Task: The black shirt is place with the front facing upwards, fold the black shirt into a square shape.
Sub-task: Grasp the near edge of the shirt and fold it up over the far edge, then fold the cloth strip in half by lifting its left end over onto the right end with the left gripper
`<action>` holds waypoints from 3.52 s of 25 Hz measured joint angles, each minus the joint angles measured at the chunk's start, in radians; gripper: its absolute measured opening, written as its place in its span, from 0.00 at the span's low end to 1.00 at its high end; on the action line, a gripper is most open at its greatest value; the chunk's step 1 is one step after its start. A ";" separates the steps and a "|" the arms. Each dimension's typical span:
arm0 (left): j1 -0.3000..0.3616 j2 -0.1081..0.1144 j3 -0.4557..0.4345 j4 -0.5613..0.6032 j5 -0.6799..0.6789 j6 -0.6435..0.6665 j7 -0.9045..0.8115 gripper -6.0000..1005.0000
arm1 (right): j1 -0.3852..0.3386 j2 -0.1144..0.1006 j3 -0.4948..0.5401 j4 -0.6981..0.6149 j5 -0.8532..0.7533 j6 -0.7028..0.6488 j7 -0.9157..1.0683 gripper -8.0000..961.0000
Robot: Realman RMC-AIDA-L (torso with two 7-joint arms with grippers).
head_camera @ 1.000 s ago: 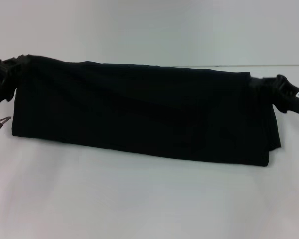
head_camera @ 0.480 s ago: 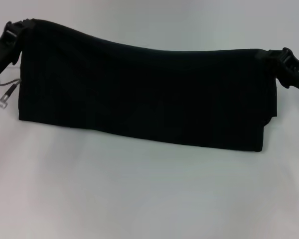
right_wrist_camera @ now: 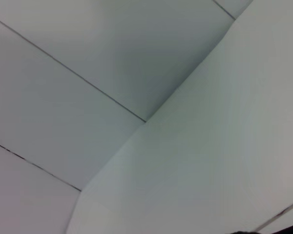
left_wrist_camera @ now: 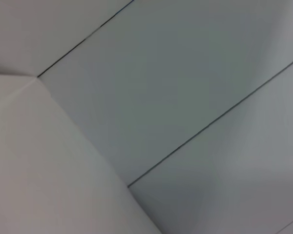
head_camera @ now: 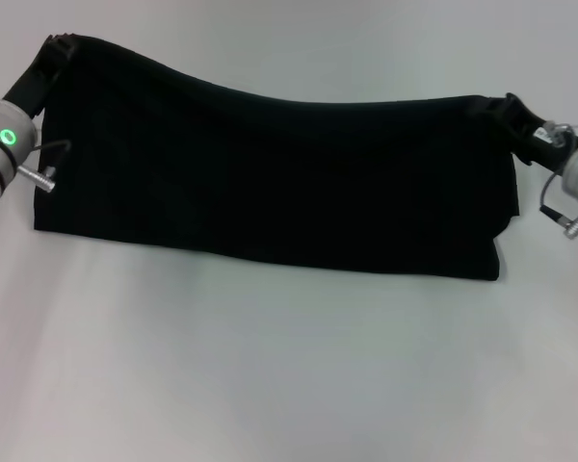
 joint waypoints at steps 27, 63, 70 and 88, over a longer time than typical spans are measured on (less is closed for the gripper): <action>0.010 -0.022 -0.008 -0.085 -0.265 0.048 0.335 0.41 | 0.053 0.005 -0.003 0.099 0.218 0.078 -0.271 0.46; 0.308 0.028 0.477 0.114 0.029 -0.096 -0.108 0.84 | -0.202 -0.024 -0.309 -0.091 -0.050 -0.364 -0.269 0.93; 0.277 0.026 0.478 0.079 0.025 -0.127 -0.083 0.83 | -0.202 -0.022 -0.311 -0.087 -0.051 -0.367 -0.269 0.93; 0.244 0.008 0.458 0.067 0.010 -0.171 -0.027 0.80 | -0.203 -0.021 -0.344 -0.091 -0.052 -0.389 -0.269 0.93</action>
